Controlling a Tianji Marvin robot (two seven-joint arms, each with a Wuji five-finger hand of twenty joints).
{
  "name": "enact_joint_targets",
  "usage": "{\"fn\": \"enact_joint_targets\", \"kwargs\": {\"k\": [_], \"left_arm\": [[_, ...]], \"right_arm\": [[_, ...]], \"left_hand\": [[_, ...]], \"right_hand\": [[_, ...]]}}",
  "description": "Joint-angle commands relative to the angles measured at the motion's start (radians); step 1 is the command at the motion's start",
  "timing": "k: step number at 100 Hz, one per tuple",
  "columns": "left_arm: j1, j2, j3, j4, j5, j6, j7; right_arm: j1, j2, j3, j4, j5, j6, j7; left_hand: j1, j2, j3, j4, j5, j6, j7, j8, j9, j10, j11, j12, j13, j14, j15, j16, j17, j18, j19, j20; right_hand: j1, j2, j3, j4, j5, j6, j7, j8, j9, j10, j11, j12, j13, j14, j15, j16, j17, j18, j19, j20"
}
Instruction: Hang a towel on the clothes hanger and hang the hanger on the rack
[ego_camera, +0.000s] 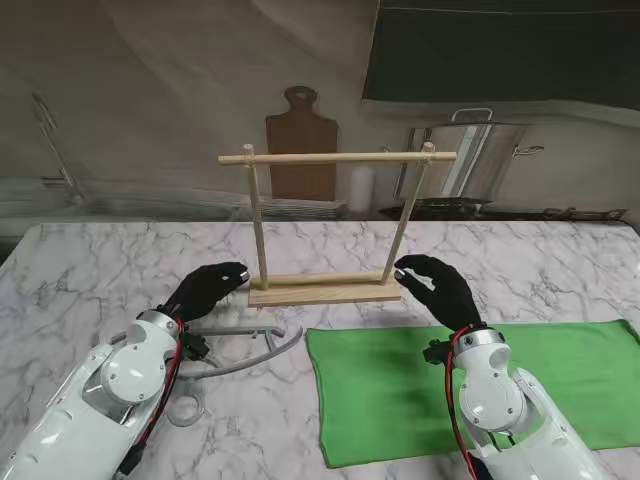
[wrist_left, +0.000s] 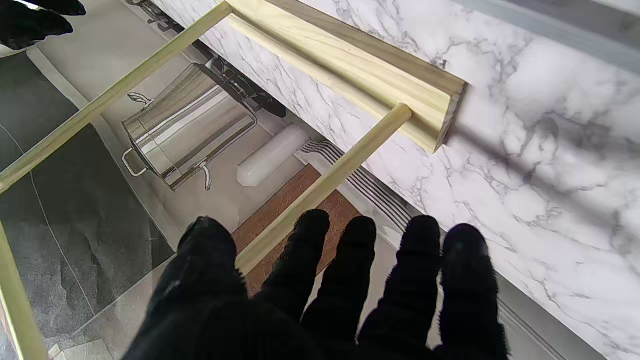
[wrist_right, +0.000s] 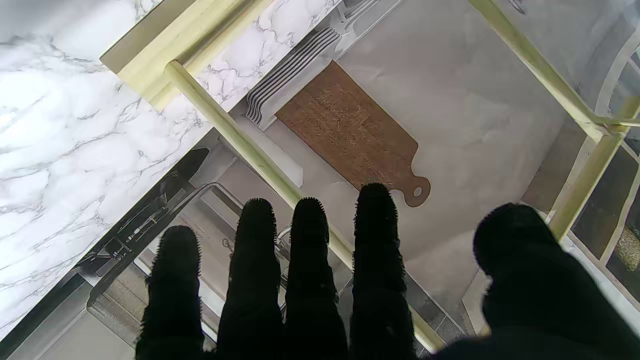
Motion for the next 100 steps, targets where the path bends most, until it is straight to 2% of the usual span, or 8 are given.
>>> {"fn": "enact_joint_targets", "kwargs": {"k": [1, 30, 45, 62, 75, 88, 100], "left_arm": [[0.002, -0.004, 0.000, 0.001, -0.001, 0.004, -0.013], [0.009, -0.003, -0.008, -0.001, 0.002, -0.006, -0.009], [0.013, -0.002, -0.009, -0.004, 0.006, -0.012, -0.010], [0.021, -0.004, -0.017, -0.008, 0.007, -0.011, -0.002], [0.025, -0.002, -0.016, -0.008, 0.014, -0.004, -0.005], [0.034, -0.005, -0.027, -0.017, 0.016, -0.008, 0.010], [0.047, -0.005, -0.034, -0.031, 0.024, -0.014, 0.015]], "right_arm": [[0.000, -0.001, -0.003, 0.004, 0.000, 0.008, 0.005], [-0.007, 0.001, 0.002, -0.004, -0.007, -0.002, 0.006], [-0.018, 0.002, 0.012, -0.013, -0.011, -0.009, 0.005], [-0.013, 0.004, 0.013, -0.010, -0.016, -0.009, 0.011], [0.004, 0.013, 0.027, -0.005, -0.055, -0.026, 0.029], [0.024, 0.029, 0.066, -0.003, -0.101, -0.043, 0.076], [0.036, 0.042, 0.117, 0.008, -0.137, -0.083, 0.111]], "left_hand": [[0.025, 0.053, 0.002, 0.003, -0.009, 0.002, -0.002, -0.013, -0.012, -0.009, -0.010, -0.008, -0.015, -0.013, -0.006, 0.001, -0.020, 0.002, -0.665, 0.012], [0.025, 0.053, 0.002, 0.003, -0.008, 0.002, -0.002, -0.013, -0.012, -0.008, -0.010, -0.008, -0.015, -0.014, -0.006, 0.001, -0.020, 0.002, -0.667, 0.012], [0.024, 0.053, 0.002, 0.003, -0.009, 0.001, -0.002, -0.013, -0.013, -0.008, -0.010, -0.008, -0.015, -0.015, -0.006, 0.001, -0.021, 0.002, -0.668, 0.012], [0.025, 0.053, 0.002, 0.003, -0.009, 0.004, -0.003, -0.013, -0.013, -0.006, -0.010, -0.008, -0.015, -0.014, -0.007, 0.001, -0.021, 0.001, -0.668, 0.012], [0.024, 0.053, 0.002, 0.003, -0.008, 0.001, -0.002, -0.013, -0.012, -0.008, -0.010, -0.008, -0.014, -0.013, -0.007, 0.001, -0.020, 0.002, -0.669, 0.012], [0.025, 0.053, 0.002, 0.003, -0.008, 0.002, -0.002, -0.013, -0.012, -0.007, -0.010, -0.008, -0.014, -0.015, -0.007, 0.001, -0.020, 0.002, -0.669, 0.013], [0.024, 0.053, 0.002, 0.003, -0.008, 0.002, -0.003, -0.013, -0.012, -0.008, -0.010, -0.008, -0.015, -0.015, -0.006, 0.001, -0.020, 0.002, -0.669, 0.013]], "right_hand": [[0.002, 0.007, -0.015, 0.015, 0.003, -0.011, -0.019, -0.016, 0.014, -0.026, -0.023, -0.009, -0.001, -0.023, -0.023, 0.003, -0.014, -0.014, -0.014, 0.007], [0.001, 0.004, -0.016, 0.014, -0.005, -0.015, -0.023, -0.018, 0.012, -0.028, -0.025, -0.009, -0.002, -0.023, -0.024, 0.002, -0.014, -0.013, -0.015, 0.007], [-0.003, -0.002, -0.017, 0.014, -0.005, -0.018, -0.026, -0.020, 0.019, -0.047, -0.031, -0.013, -0.001, -0.023, -0.026, 0.001, -0.012, -0.011, -0.016, 0.007], [-0.005, -0.001, -0.016, 0.014, -0.005, -0.016, -0.027, -0.021, 0.020, -0.041, -0.039, -0.016, -0.001, -0.024, -0.032, -0.001, -0.014, -0.010, -0.019, 0.006], [-0.007, -0.001, -0.018, 0.015, -0.002, -0.019, -0.025, -0.020, 0.021, -0.034, -0.038, -0.015, 0.005, -0.026, -0.032, -0.001, -0.009, -0.010, -0.018, 0.006], [-0.016, -0.005, -0.020, 0.015, -0.021, -0.026, -0.031, -0.021, 0.025, -0.061, -0.045, -0.019, 0.012, -0.045, -0.035, -0.003, -0.004, -0.009, -0.019, 0.004], [-0.041, -0.018, -0.013, 0.014, -0.044, -0.044, -0.045, -0.032, 0.017, -0.098, -0.091, -0.044, -0.001, -0.066, -0.065, -0.023, -0.014, -0.013, -0.044, -0.013]]}}
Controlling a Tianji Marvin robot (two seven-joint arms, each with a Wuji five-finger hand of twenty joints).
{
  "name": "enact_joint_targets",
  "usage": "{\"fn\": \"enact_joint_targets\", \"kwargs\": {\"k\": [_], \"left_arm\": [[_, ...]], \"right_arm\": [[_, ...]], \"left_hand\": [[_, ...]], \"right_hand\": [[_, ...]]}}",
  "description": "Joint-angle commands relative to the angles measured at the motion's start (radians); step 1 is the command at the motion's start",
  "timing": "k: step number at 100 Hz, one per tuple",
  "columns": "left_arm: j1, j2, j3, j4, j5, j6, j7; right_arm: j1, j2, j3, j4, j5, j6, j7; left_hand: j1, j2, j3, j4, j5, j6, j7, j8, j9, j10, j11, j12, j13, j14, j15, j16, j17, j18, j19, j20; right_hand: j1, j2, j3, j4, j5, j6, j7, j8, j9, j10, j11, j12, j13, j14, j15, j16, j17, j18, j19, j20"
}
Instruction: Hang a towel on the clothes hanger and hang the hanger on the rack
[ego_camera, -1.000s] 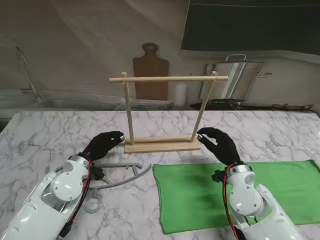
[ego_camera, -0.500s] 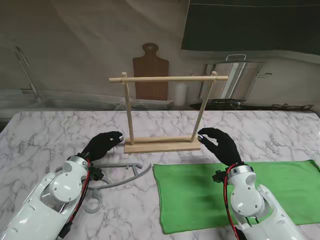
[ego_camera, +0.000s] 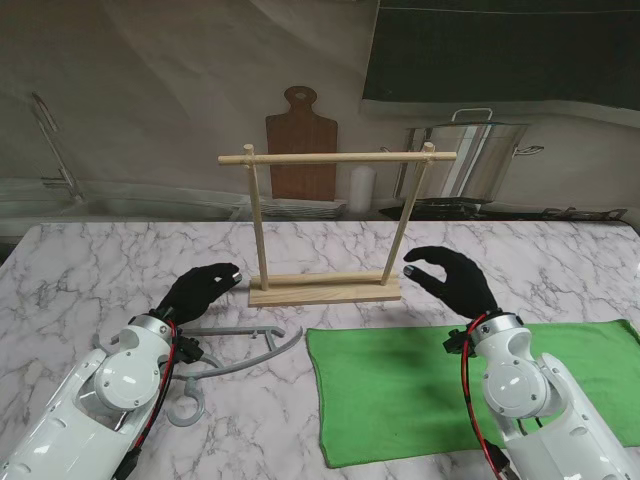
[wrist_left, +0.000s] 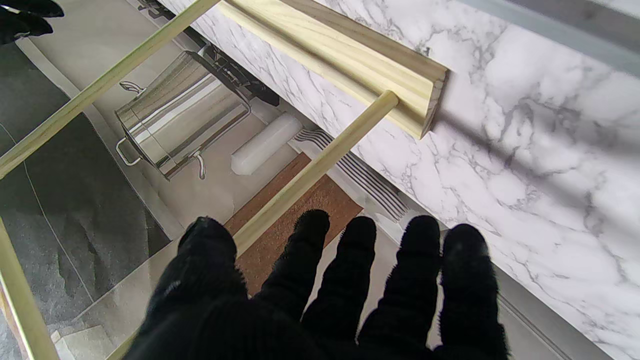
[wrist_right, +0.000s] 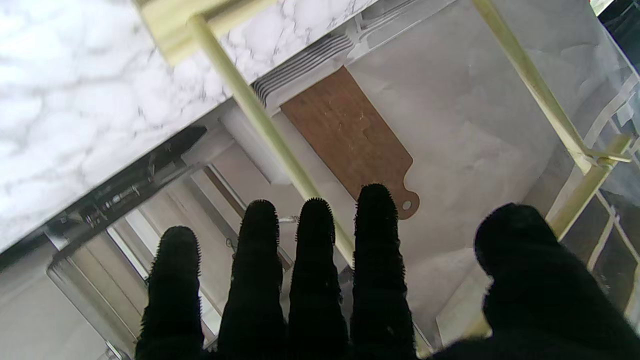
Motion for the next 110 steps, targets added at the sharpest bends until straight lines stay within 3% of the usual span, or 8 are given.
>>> {"fn": "enact_joint_targets", "kwargs": {"k": [1, 15, 49, 59, 78, 95, 110], "left_arm": [[0.010, -0.001, 0.000, -0.013, 0.008, -0.006, -0.010], [0.018, 0.000, 0.000, -0.020, 0.013, -0.012, -0.013], [0.020, 0.001, -0.002, -0.016, 0.018, -0.019, -0.010], [0.018, 0.001, 0.000, -0.014, 0.022, -0.020, -0.010], [0.010, 0.002, 0.009, -0.009, 0.024, -0.015, -0.017], [0.006, 0.004, 0.014, -0.007, 0.031, -0.011, -0.022], [0.004, 0.005, 0.017, -0.006, 0.037, -0.015, -0.024]], "right_arm": [[0.016, 0.021, 0.028, 0.009, -0.010, -0.013, -0.008], [0.007, 0.029, 0.091, 0.021, -0.062, -0.047, -0.007], [-0.076, 0.037, 0.250, 0.044, -0.179, -0.061, -0.051], [-0.104, 0.039, 0.299, 0.058, -0.208, -0.070, -0.065], [-0.159, 0.048, 0.390, 0.084, -0.275, -0.081, -0.069], [-0.191, 0.064, 0.445, 0.115, -0.360, -0.070, -0.053], [-0.199, 0.075, 0.471, 0.140, -0.415, -0.033, -0.035]], "left_hand": [[0.024, 0.053, 0.002, 0.003, -0.009, 0.002, -0.003, -0.013, -0.012, -0.008, -0.010, -0.008, -0.014, -0.015, -0.006, 0.001, -0.019, 0.002, -0.669, 0.013], [0.024, 0.053, 0.002, 0.003, -0.008, 0.001, -0.002, -0.013, -0.011, -0.009, -0.010, -0.008, -0.013, -0.015, -0.006, 0.001, -0.019, 0.001, -0.669, 0.013], [0.024, 0.054, 0.002, 0.003, -0.008, 0.001, -0.002, -0.013, -0.012, -0.009, -0.010, -0.008, -0.014, -0.014, -0.007, 0.001, -0.019, 0.002, -0.670, 0.013], [0.024, 0.053, 0.002, 0.003, -0.008, 0.002, -0.002, -0.013, -0.012, -0.008, -0.010, -0.008, -0.014, -0.015, -0.007, 0.001, -0.019, 0.002, -0.670, 0.013], [0.024, 0.052, 0.002, 0.003, -0.008, 0.002, -0.002, -0.013, -0.012, -0.008, -0.010, -0.008, -0.014, -0.013, -0.007, 0.001, -0.019, 0.002, -0.671, 0.013], [0.024, 0.053, 0.002, 0.003, -0.009, 0.001, -0.002, -0.013, -0.012, -0.008, -0.010, -0.008, -0.014, -0.015, -0.007, 0.001, -0.020, 0.001, -0.672, 0.013], [0.024, 0.052, 0.002, 0.003, -0.008, 0.000, -0.002, -0.012, -0.011, -0.009, -0.010, -0.008, -0.013, -0.015, -0.007, 0.001, -0.019, 0.001, -0.672, 0.013]], "right_hand": [[-0.042, -0.019, -0.009, 0.014, -0.044, -0.047, -0.030, -0.022, 0.004, -0.048, -0.046, -0.020, -0.002, -0.045, -0.042, -0.023, -0.014, -0.013, -0.026, -0.015], [-0.060, -0.029, -0.005, 0.014, -0.048, -0.062, -0.031, -0.026, 0.002, -0.068, -0.067, -0.029, -0.012, -0.057, -0.056, -0.033, -0.018, -0.017, -0.036, -0.023], [-0.063, -0.043, -0.002, 0.014, -0.052, -0.069, -0.028, -0.029, -0.004, -0.070, -0.078, -0.033, -0.015, -0.061, -0.066, -0.041, -0.016, -0.017, -0.041, -0.027], [-0.076, -0.067, 0.007, 0.013, -0.079, -0.082, -0.059, -0.052, -0.040, -0.080, -0.130, -0.056, -0.045, -0.067, -0.094, -0.063, -0.025, -0.024, -0.074, -0.044], [-0.154, -0.191, 0.090, -0.006, -0.240, -0.147, -0.161, -0.150, -0.192, -0.101, -0.280, -0.126, -0.187, -0.070, -0.165, -0.124, -0.092, -0.052, -0.212, -0.093], [-0.170, -0.311, 0.151, -0.018, -0.418, -0.180, -0.257, -0.217, -0.356, -0.048, -0.381, -0.177, -0.316, -0.050, -0.217, -0.161, -0.140, -0.059, -0.358, -0.119], [-0.135, -0.380, 0.201, -0.010, -0.464, -0.168, -0.303, -0.223, -0.406, -0.030, -0.405, -0.191, -0.368, -0.040, -0.236, -0.188, -0.157, -0.052, -0.435, -0.138]]}}
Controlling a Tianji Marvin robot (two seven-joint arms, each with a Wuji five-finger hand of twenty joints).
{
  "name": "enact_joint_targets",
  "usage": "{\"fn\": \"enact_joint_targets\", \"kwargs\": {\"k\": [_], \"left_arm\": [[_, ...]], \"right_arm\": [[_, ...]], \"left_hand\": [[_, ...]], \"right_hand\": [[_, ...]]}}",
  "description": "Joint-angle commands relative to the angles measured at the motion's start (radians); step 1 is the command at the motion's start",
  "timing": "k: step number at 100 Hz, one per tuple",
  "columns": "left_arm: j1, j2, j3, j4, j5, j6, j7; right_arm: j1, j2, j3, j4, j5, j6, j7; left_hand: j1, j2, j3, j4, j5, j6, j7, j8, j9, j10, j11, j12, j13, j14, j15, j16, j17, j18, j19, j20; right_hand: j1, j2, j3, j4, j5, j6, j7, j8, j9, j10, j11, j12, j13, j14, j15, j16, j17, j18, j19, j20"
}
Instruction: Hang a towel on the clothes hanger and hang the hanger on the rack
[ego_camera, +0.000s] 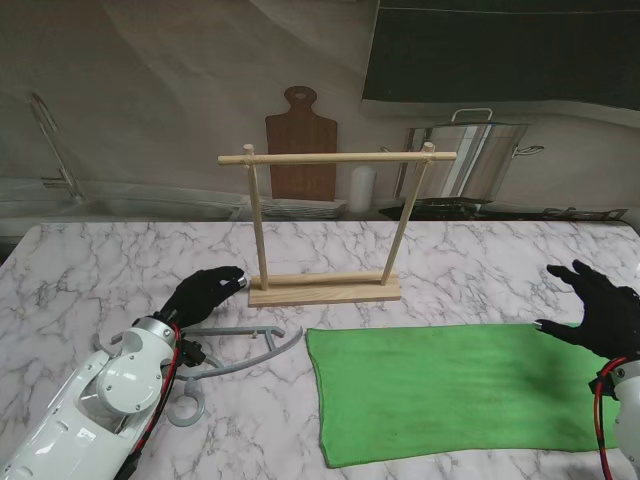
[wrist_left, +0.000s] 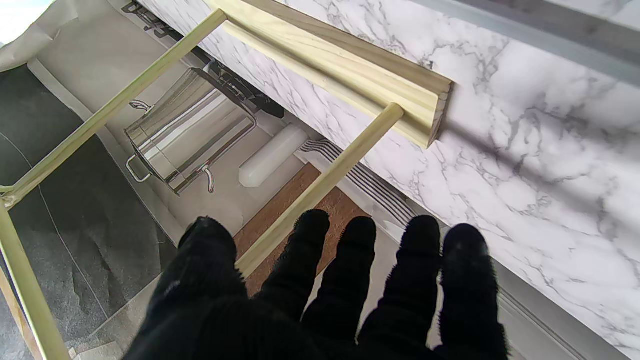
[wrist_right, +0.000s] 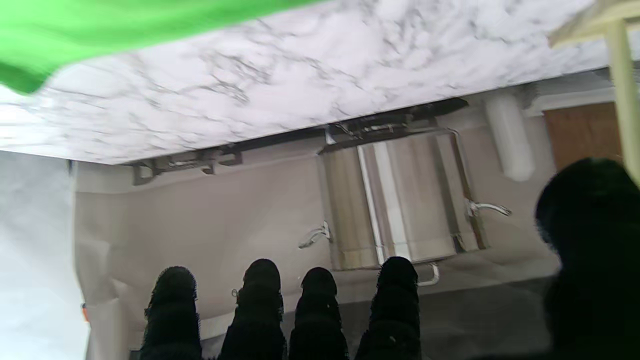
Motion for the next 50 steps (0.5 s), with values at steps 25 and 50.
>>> {"fn": "enact_joint_targets", "kwargs": {"k": [25, 50], "left_arm": [[-0.004, 0.001, 0.008, 0.003, 0.003, 0.006, -0.018], [-0.005, 0.001, 0.012, 0.001, 0.001, 0.014, -0.020]], "right_arm": [[-0.005, 0.012, 0.028, 0.092, -0.060, 0.105, -0.039], [-0.018, 0.010, 0.040, 0.120, -0.057, 0.159, -0.046]], "left_hand": [[0.024, 0.053, 0.002, 0.003, -0.008, -0.001, -0.002, -0.013, -0.013, -0.011, -0.010, -0.009, -0.015, -0.014, -0.008, 0.000, -0.020, 0.001, -0.673, 0.013], [0.024, 0.053, 0.002, 0.003, -0.010, 0.000, -0.002, -0.013, -0.013, -0.011, -0.010, -0.008, -0.014, -0.016, -0.007, 0.001, -0.021, 0.002, -0.675, 0.013]], "right_hand": [[-0.018, -0.031, 0.038, -0.006, -0.023, -0.049, -0.050, 0.002, -0.050, 0.006, -0.038, -0.017, -0.067, -0.006, -0.040, -0.069, -0.023, -0.030, -0.098, -0.027], [0.090, -0.005, 0.013, 0.024, 0.007, -0.040, 0.013, 0.093, -0.052, 0.016, -0.021, -0.008, -0.060, -0.001, -0.037, -0.077, -0.011, -0.018, -0.123, -0.009]]}}
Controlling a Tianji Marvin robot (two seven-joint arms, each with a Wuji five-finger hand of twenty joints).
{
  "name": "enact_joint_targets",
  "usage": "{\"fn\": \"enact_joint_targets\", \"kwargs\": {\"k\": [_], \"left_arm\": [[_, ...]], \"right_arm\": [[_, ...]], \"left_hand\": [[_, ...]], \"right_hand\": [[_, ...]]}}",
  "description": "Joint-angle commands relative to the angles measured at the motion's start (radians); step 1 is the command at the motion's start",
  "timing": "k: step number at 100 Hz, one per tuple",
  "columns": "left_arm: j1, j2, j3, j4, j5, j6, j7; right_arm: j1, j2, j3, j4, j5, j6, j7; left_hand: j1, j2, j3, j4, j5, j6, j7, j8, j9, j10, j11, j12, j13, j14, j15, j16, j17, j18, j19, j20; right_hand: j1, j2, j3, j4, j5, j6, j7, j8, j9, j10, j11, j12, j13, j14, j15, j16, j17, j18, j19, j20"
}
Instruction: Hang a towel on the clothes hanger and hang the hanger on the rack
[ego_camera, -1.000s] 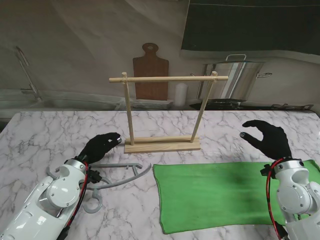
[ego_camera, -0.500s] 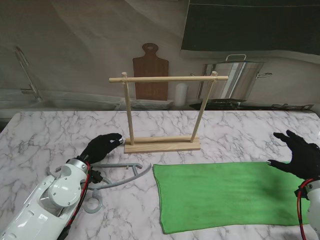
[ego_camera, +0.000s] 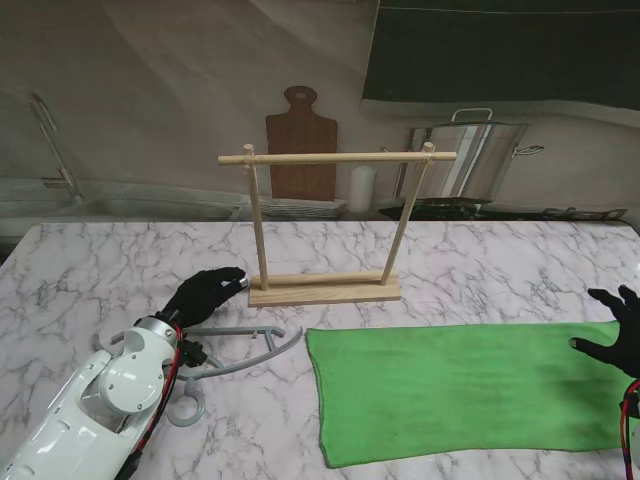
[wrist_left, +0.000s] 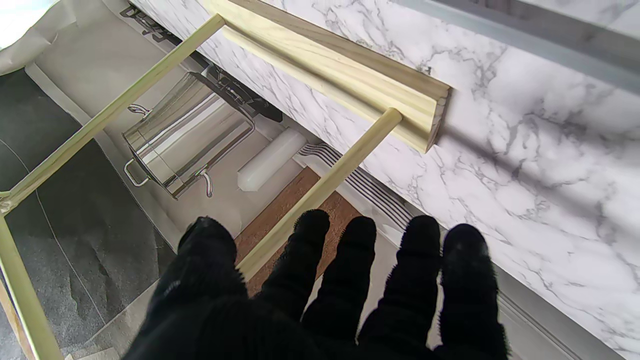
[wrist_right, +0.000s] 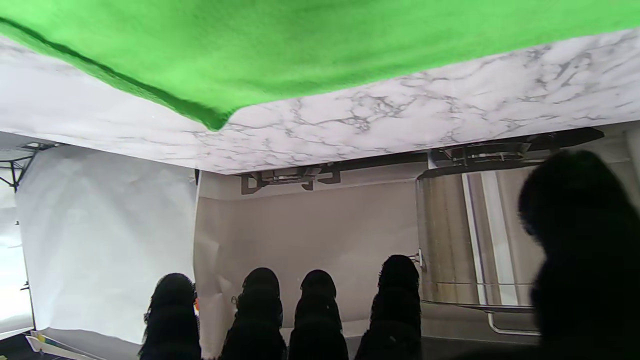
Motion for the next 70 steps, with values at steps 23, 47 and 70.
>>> {"fn": "enact_joint_targets", "kwargs": {"k": [23, 47, 70], "left_arm": [[-0.002, 0.000, 0.006, 0.003, -0.003, -0.004, -0.016], [-0.006, 0.000, 0.012, 0.005, -0.005, 0.001, -0.020], [-0.007, 0.000, 0.013, 0.007, 0.000, 0.000, -0.019]], "right_arm": [[-0.046, -0.004, 0.030, 0.016, 0.000, 0.057, 0.001], [-0.040, -0.010, 0.025, 0.072, 0.008, 0.112, -0.046], [-0.008, -0.011, -0.006, 0.138, 0.025, 0.155, -0.069]], "left_hand": [[0.024, 0.053, 0.002, 0.003, -0.009, 0.000, -0.002, -0.013, -0.012, -0.009, -0.010, -0.008, -0.013, -0.016, -0.007, 0.001, -0.021, 0.002, -0.675, 0.013], [0.024, 0.053, 0.002, 0.003, -0.010, 0.000, -0.002, -0.013, -0.012, -0.010, -0.010, -0.008, -0.015, -0.016, -0.007, 0.001, -0.021, 0.001, -0.675, 0.013], [0.024, 0.053, 0.002, 0.003, -0.010, 0.000, -0.002, -0.013, -0.013, -0.010, -0.010, -0.008, -0.014, -0.016, -0.007, 0.001, -0.021, 0.002, -0.675, 0.013]], "right_hand": [[0.066, 0.017, -0.004, 0.036, 0.020, -0.037, 0.012, 0.048, -0.029, 0.008, 0.002, 0.001, -0.021, -0.005, -0.030, -0.023, -0.007, -0.019, -0.036, 0.010], [0.126, 0.035, -0.033, 0.047, -0.025, -0.029, -0.063, 0.022, -0.031, 0.006, 0.007, 0.004, -0.018, -0.010, -0.030, -0.025, -0.004, -0.026, -0.046, 0.021], [0.254, 0.058, 0.028, 0.155, -0.008, -0.001, -0.054, 0.021, -0.028, 0.011, -0.001, 0.000, -0.037, -0.021, -0.038, -0.044, -0.008, -0.042, -0.068, 0.029]]}}
